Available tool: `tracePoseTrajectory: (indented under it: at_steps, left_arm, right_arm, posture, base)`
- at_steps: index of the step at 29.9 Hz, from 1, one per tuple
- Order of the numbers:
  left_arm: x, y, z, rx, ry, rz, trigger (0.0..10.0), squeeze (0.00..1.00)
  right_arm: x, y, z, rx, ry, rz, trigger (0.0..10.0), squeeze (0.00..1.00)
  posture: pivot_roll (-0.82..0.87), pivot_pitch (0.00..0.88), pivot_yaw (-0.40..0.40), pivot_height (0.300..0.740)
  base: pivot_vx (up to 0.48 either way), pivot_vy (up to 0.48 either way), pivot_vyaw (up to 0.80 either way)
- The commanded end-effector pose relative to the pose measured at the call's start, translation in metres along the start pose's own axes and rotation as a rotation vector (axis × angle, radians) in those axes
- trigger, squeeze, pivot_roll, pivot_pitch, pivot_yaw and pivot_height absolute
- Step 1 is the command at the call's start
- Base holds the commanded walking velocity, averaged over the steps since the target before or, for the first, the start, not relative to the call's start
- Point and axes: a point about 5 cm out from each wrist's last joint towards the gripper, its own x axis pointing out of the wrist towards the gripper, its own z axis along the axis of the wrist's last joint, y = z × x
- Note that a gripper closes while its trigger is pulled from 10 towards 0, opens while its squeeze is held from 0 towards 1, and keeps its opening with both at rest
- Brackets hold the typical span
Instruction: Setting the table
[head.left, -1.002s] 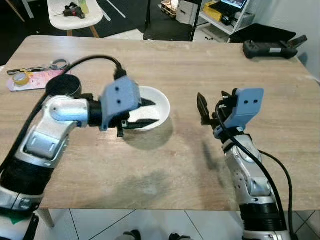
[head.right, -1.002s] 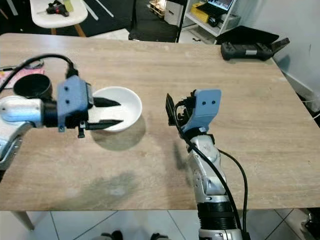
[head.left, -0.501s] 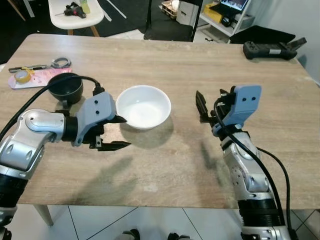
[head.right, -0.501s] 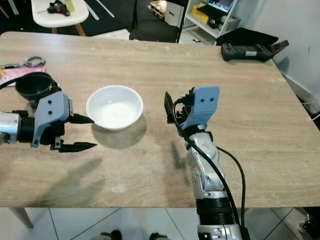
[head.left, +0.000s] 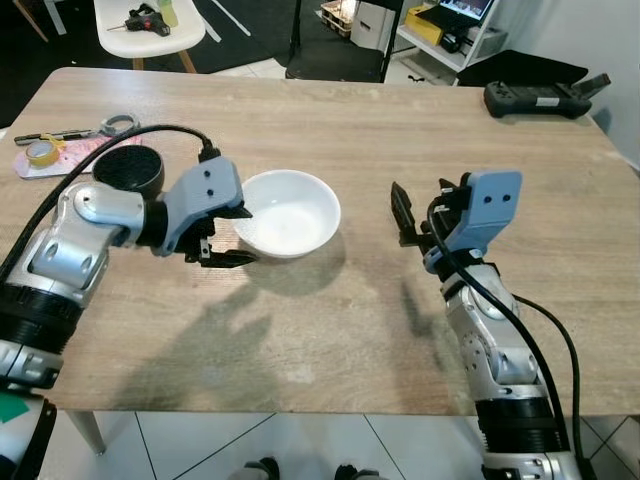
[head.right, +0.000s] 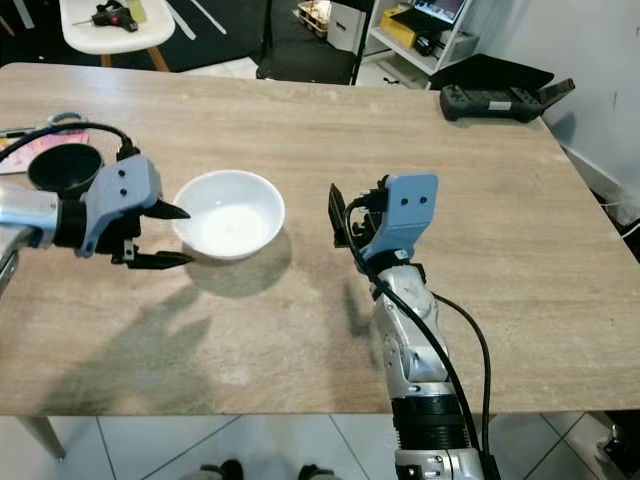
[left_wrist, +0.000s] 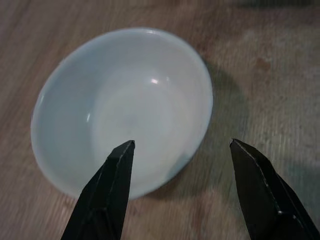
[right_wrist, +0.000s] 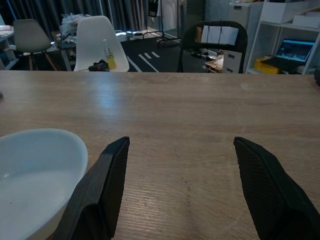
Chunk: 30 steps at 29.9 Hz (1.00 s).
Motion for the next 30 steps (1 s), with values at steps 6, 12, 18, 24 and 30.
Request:
tracePoseTrajectory:
  at_steps: [6, 12, 18, 24, 30]
  left_arm:
    - [0.016, 0.001, -0.021, -0.054, 0.059, -0.049, 10.0, 0.00]
    - [0.025, 0.009, -0.028, -0.009, 0.112, 0.022, 2.2, 0.00]
    - [0.027, 0.007, -0.028, 0.050, 0.133, -0.002, 0.0, 0.00]
    - [0.028, 0.004, -0.031, 0.072, 0.120, -0.022, 0.0, 0.00]
    - [0.029, 0.002, -0.028, 0.234, 0.134, 0.016, 0.0, 0.00]
  right_arm:
    - [-0.004, -0.002, -0.004, 0.007, 0.009, -0.011, 10.0, 0.00]
    - [-0.004, -0.002, -0.003, 0.005, 0.008, -0.009, 10.0, 0.00]
    - [-0.005, -0.004, -0.003, 0.003, 0.006, -0.016, 10.0, 0.00]
    - [-0.005, -0.004, -0.003, 0.007, 0.007, -0.019, 10.0, 0.00]
    - [-0.004, -0.003, -0.002, 0.019, 0.009, -0.011, 10.0, 0.00]
  posture:
    - [0.08, 0.155, 0.024, 0.740]
    - [0.07, 0.153, 0.025, 0.740]
    - [0.07, 0.152, 0.027, 0.740]
    - [0.07, 0.153, 0.031, 0.740]
    - [0.07, 0.153, 0.029, 0.740]
  base:
    - [0.000, 0.000, 0.00]
    - [0.000, 0.000, 0.00]
    - [0.000, 0.000, 0.00]
    - [0.000, 0.000, 0.00]
    - [0.000, 0.000, 0.00]
